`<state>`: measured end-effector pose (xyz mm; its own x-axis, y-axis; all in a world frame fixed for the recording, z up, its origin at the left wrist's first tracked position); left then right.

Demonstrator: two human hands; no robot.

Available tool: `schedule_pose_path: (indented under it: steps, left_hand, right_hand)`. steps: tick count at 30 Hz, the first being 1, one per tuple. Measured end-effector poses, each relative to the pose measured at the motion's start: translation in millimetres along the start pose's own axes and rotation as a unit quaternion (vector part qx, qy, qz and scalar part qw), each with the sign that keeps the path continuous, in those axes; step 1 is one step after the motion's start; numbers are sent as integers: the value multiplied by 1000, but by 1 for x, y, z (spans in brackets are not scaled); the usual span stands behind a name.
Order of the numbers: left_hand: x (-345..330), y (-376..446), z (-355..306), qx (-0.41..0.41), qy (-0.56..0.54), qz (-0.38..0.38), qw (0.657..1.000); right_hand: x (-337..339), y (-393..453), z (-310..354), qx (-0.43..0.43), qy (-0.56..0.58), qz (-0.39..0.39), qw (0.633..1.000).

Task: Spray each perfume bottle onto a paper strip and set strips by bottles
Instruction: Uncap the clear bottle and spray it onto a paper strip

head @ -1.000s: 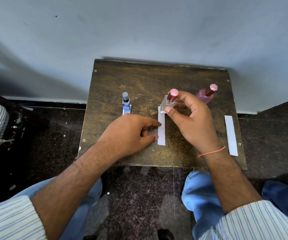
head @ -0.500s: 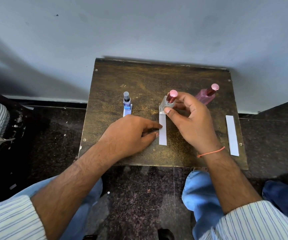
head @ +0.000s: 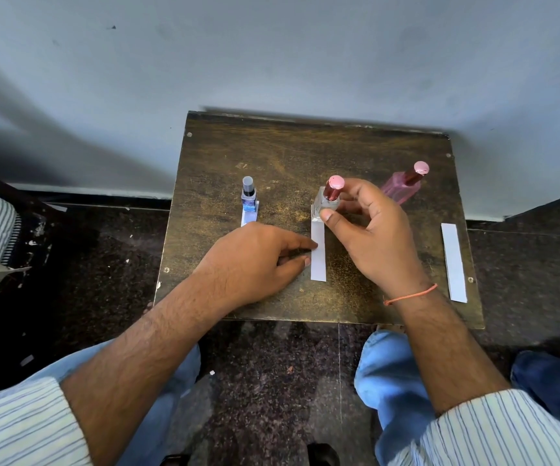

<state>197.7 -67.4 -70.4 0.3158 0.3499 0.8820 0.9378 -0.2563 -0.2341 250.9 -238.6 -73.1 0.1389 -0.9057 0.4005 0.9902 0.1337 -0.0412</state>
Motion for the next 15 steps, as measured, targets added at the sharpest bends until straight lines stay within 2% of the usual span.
schedule_pose_path:
  steps: [15]
  left_hand:
    - [0, -1, 0, 1, -4, 8, 1000]
  right_hand:
    - [-3, -1, 4, 0, 22, 4, 1000]
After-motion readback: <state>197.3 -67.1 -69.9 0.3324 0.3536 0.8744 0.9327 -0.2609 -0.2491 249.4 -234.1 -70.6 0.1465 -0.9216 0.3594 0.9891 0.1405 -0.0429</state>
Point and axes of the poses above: each hand's wrist, its own y-axis towards the middle knuckle, its own x-axis out of the back of the hand, z = x × y, the point moved 9 cm from there along y, towards the middle knuckle, and after that the axes turned 8 degrees about y, right-handed, at the moved point
